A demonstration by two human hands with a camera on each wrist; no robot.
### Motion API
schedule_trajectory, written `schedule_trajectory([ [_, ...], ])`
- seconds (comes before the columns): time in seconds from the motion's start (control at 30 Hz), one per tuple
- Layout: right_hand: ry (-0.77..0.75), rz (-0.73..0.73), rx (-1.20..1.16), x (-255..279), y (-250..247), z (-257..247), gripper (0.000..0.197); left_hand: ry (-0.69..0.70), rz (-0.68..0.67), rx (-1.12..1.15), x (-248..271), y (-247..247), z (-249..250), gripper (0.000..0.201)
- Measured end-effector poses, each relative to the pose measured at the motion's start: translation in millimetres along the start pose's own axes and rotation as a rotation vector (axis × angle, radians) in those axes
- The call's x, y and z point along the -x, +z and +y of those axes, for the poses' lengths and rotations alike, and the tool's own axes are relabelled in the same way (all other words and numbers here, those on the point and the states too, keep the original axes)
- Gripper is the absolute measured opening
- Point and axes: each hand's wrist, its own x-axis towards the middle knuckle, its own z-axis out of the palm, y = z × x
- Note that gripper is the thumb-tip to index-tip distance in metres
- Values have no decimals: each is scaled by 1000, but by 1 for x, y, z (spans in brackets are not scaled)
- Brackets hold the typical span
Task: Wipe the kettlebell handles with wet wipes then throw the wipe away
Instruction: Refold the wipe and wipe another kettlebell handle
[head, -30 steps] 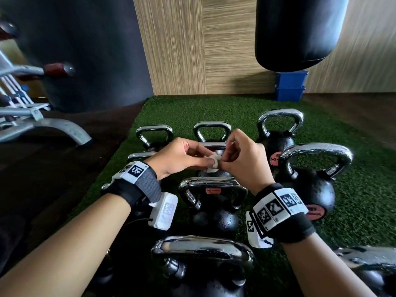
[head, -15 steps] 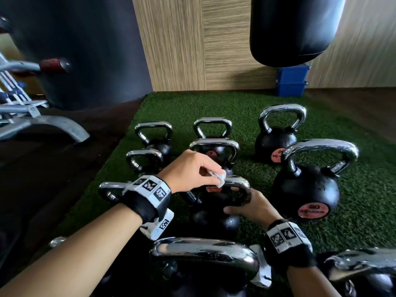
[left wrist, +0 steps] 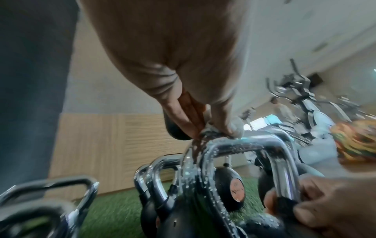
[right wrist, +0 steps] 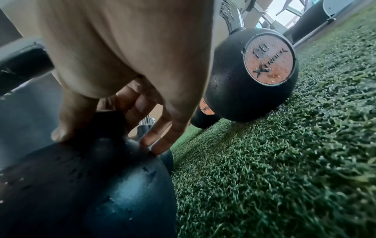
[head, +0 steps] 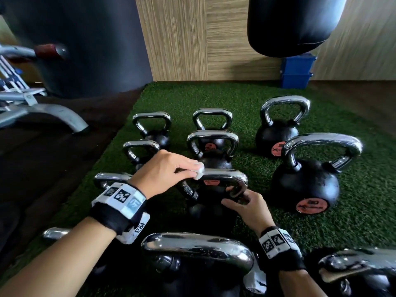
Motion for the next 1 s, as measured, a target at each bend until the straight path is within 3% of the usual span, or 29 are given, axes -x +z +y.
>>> schedule_trajectory([
  [0.1,-7,23,3,1,2,-1,36,-153,84,105,25,-6,-15,30],
  [0.23,13,30,-29,5,3,-1,30,-177,182,183,45,8,-19,32],
  [0.37,9,51,-22,7,3,-4,25,-332,271,331,54,20,-28,33],
  [0.57,5,71,-33,8,4,-4,25,-411,277,482,61,34,-40,33],
  [0.73,26,69,-14,7,3,-2,40,-521,256,616,69,51,-51,33],
  [0.93,37,57,23,6,-1,-6,41,-532,131,584,73,77,-51,28],
  [1.0,45,54,38,6,-2,-10,40,-547,99,567,74,77,-52,12],
])
